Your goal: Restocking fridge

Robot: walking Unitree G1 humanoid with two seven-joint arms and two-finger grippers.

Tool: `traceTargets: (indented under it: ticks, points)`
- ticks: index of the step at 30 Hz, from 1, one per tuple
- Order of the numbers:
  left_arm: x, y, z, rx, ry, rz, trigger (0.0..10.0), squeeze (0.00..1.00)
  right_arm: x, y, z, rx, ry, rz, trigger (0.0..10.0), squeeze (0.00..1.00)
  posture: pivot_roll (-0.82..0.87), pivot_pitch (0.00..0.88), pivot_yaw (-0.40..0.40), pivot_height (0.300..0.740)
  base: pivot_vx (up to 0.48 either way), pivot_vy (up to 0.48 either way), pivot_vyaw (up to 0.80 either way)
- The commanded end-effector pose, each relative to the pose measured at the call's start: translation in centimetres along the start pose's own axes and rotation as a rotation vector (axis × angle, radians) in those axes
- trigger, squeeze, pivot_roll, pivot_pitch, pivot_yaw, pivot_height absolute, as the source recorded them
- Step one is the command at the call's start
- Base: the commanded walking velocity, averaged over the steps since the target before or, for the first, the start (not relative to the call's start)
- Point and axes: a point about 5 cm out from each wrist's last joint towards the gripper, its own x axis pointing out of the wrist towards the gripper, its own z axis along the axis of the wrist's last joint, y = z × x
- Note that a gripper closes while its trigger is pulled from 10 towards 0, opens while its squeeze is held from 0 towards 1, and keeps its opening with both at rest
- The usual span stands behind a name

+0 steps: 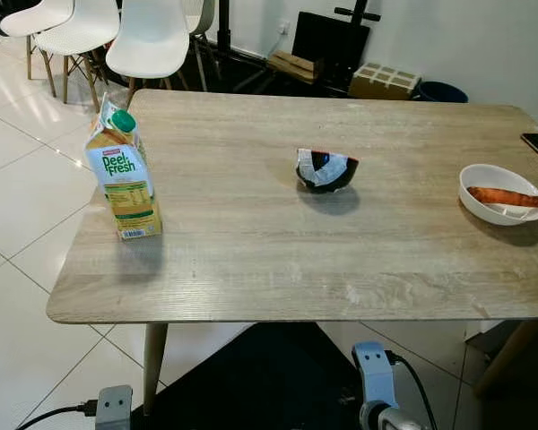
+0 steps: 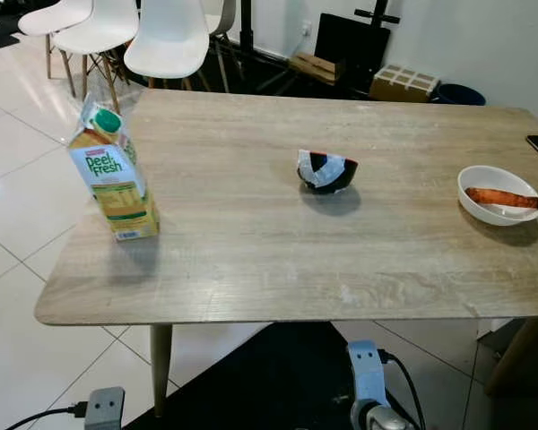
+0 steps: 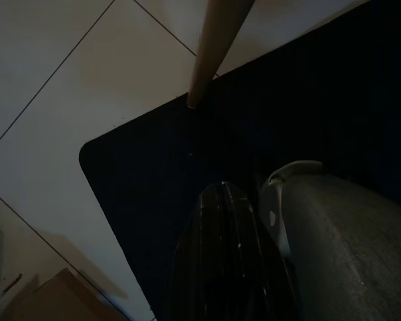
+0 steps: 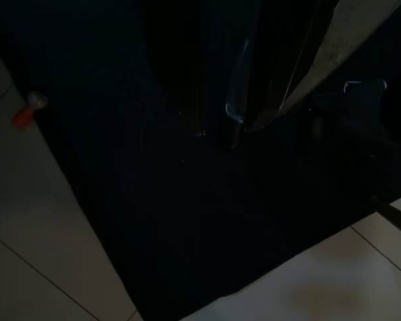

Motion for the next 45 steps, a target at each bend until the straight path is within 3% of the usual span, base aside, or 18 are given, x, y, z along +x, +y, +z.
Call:
traceTargets:
  ticks: [1, 6, 14, 16, 25, 39, 45]
  points:
    - [-0.7, -0.2, -2.1, -0.012, 0.081, -0.009, 10.0, 0.0, -0.2, -0.1, -0.8, 0.01, 0.019, -0.006, 10.0, 0.0, -0.05, 0.116, -0.067, 0.74, 0.0, 0.48, 0.0]
    - [-0.7, 0.0, -2.1, -0.01, 0.087, -0.015, 10.0, 0.0, -0.3, -0.1, -0.9, 0.009, 0.023, -0.005, 10.0, 0.0, -0.05, 0.117, -0.067, 0.74, 0.0, 0.48, 0.0]
    - [-0.4, 0.6, -1.5, -0.011, 0.076, -0.026, 10.0, 0.0, -0.3, -0.2, -0.9, 0.01, 0.025, -0.008, 10.0, 0.0, -0.04, 0.117, -0.065, 0.74, 0.0, 0.0, 0.0]
    - [-0.7, 1.3, -1.9, -0.017, 0.092, -0.032, 10.0, 0.0, -0.3, -0.4, -0.9, 0.013, 0.025, -0.014, 10.0, 0.0, -0.04, 0.119, -0.062, 0.74, 0.0, 0.0, 0.0]
    - [-1.0, 2.2, -2.3, -0.014, 0.103, -0.036, 10.0, 0.0, -0.4, -0.7, -1.0, 0.019, 0.027, -0.023, 10.0, 0.0, -0.04, 0.118, -0.061, 0.74, 0.0, 0.0, 0.0]
    - [-0.2, -2.2, -1.4, -0.014, 0.107, -0.061, 10.0, 0.0, -0.5, -0.8, -1.1, 0.021, 0.033, -0.03, 10.0, 0.0, -0.04, 0.13, -0.059, 0.74, 0.0, 0.069, 0.0]
    - [0.0, -2.7, -1.1, -0.012, 0.096, -0.067, 10.0, 0.0, -0.5, -0.7, -1.3, 0.023, 0.036, -0.029, 10.0, 0.0, -0.04, 0.129, -0.059, 0.74, 0.0, 0.24, 0.0]
